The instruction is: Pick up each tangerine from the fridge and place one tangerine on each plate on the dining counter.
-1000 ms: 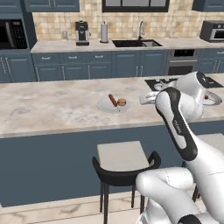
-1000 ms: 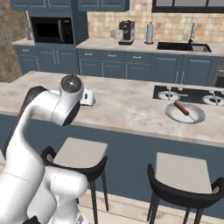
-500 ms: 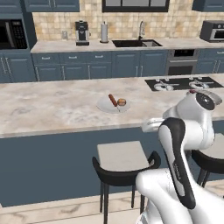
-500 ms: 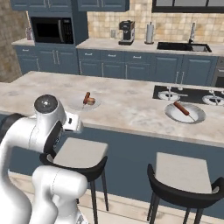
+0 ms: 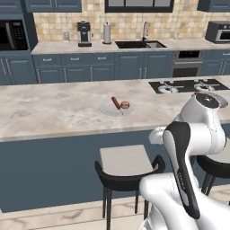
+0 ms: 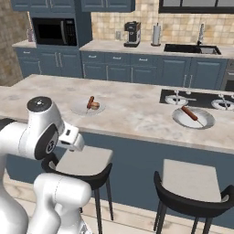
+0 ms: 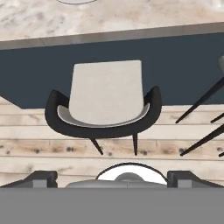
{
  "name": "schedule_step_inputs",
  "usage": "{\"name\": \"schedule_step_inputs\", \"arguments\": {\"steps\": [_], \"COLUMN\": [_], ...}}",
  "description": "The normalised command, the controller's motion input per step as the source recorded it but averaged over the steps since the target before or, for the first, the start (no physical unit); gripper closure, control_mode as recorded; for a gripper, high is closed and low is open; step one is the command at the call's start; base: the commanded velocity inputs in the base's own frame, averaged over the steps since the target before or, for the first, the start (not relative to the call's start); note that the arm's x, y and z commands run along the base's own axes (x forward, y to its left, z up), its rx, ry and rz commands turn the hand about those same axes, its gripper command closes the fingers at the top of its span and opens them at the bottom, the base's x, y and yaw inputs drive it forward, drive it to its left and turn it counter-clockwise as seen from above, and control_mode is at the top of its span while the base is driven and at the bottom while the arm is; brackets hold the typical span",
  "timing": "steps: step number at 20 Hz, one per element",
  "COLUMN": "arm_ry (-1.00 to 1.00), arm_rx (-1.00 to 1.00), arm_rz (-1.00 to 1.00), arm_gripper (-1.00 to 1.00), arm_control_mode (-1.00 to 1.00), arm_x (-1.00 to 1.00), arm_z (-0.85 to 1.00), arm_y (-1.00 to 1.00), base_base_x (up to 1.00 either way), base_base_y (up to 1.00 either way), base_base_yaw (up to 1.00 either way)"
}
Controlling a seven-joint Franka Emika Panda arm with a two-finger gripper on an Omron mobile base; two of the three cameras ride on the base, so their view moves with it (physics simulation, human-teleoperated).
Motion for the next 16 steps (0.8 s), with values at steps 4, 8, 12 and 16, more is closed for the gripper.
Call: {"name": "schedule_step_inputs", "arguments": {"steps": [4, 8, 12, 16], "arm_ry": [0.00, 0.00, 0.00, 0.00], "arm_rx": [0.00, 0.00, 0.00, 0.00], "arm_rz": [-0.01, -0.05, -0.02, 0.00], "arm_gripper": [-1.00, -1.00, -1.00, -1.00], "arm_control_mode": [-1.00, -1.00, 1.00, 1.00], "arm_x": [0.00, 0.00, 0.00, 0.00], "arm_z": [-0.14, -0.11, -0.02, 0.00], "arm_y": [0.00, 0.00, 0.00, 0.00], "base_base_x": [0.00, 0.00, -0.12, -0.35], "base_base_y": [0.00, 0.00, -0.16, -0.74], "base_base_yaw": [0.00, 0.00, -0.19, -0.51]}}
